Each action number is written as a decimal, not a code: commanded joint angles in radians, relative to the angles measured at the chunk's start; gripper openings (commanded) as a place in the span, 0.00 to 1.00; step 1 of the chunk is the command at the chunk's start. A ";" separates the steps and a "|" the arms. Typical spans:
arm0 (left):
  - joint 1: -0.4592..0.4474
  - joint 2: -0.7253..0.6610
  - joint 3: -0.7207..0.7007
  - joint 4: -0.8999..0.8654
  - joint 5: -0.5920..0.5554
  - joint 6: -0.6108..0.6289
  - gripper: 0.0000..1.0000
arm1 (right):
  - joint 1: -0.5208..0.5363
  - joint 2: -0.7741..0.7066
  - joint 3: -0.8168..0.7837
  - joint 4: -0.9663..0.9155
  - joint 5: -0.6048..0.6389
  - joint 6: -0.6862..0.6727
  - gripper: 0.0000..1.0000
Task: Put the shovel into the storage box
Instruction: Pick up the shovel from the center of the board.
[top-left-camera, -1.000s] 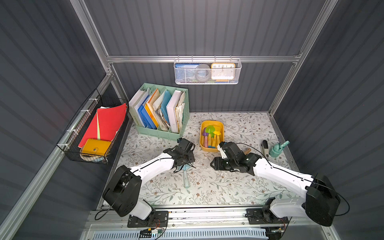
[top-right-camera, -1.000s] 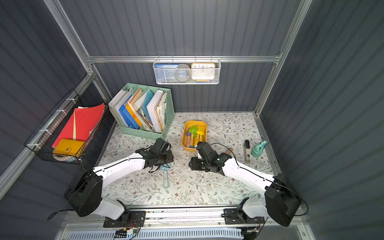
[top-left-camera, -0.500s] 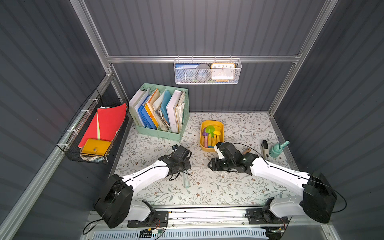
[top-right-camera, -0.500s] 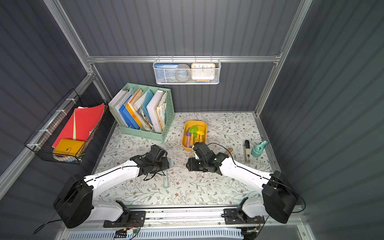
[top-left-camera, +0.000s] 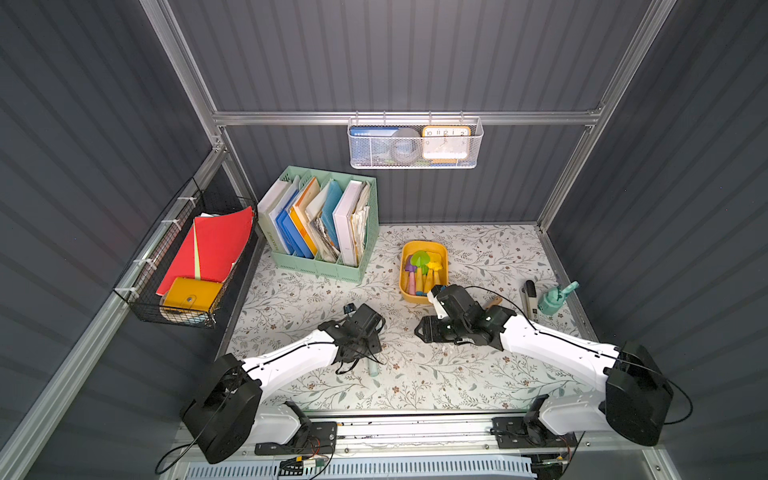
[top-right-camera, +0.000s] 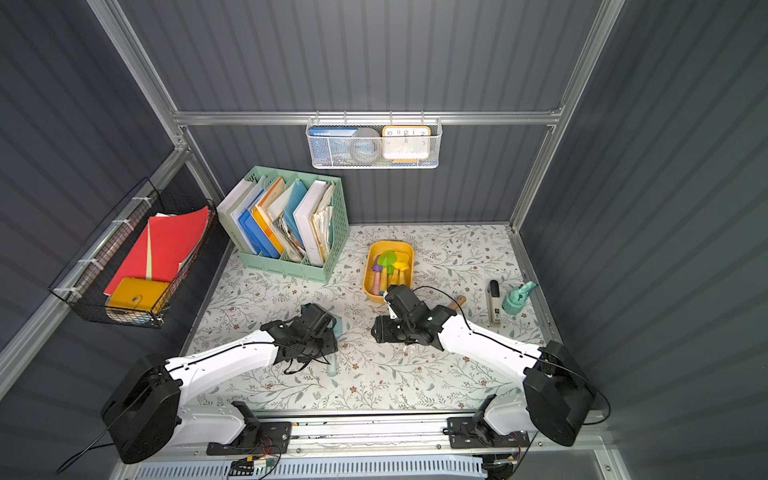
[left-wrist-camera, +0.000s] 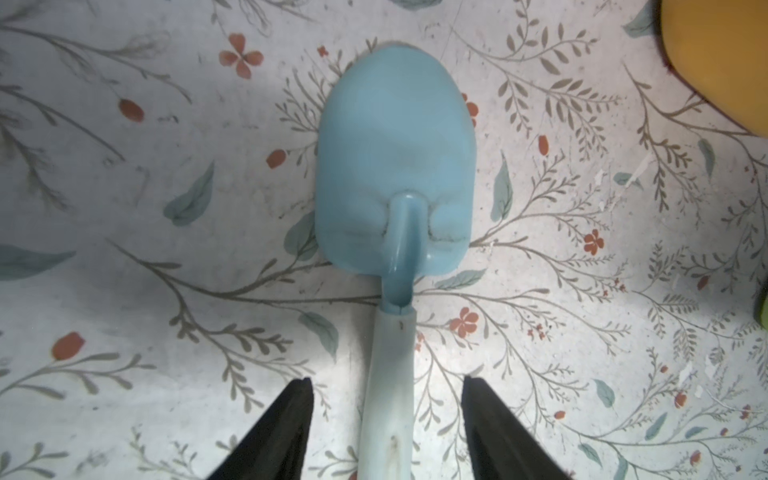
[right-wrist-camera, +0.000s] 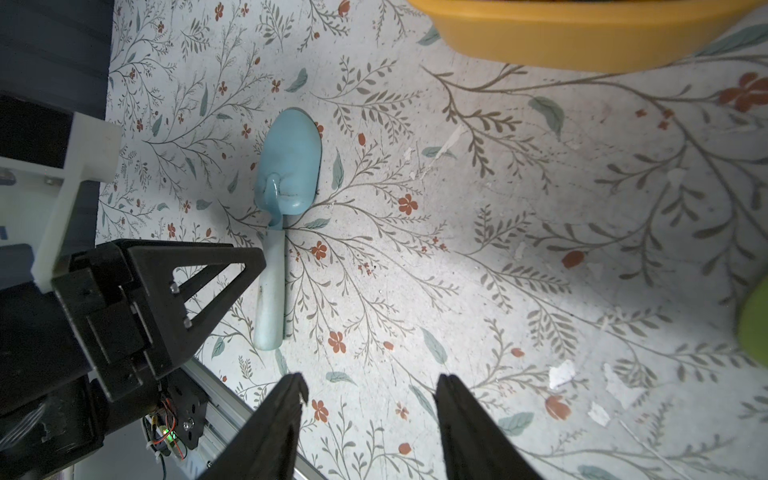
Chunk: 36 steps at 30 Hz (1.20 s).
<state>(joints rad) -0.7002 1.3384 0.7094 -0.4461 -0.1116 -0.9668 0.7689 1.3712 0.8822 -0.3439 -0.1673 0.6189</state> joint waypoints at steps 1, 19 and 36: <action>-0.026 0.021 -0.014 -0.025 0.002 -0.043 0.60 | 0.004 0.020 0.011 -0.002 0.025 -0.002 0.56; -0.114 0.129 -0.016 0.002 -0.006 -0.085 0.26 | 0.002 0.022 0.009 -0.007 0.052 -0.002 0.55; -0.125 0.175 0.135 0.011 -0.048 -0.010 0.08 | -0.053 -0.063 -0.044 -0.047 0.135 0.048 0.54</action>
<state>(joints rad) -0.8204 1.4914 0.8021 -0.4362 -0.1352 -1.0122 0.7284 1.3331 0.8558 -0.3672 -0.0612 0.6498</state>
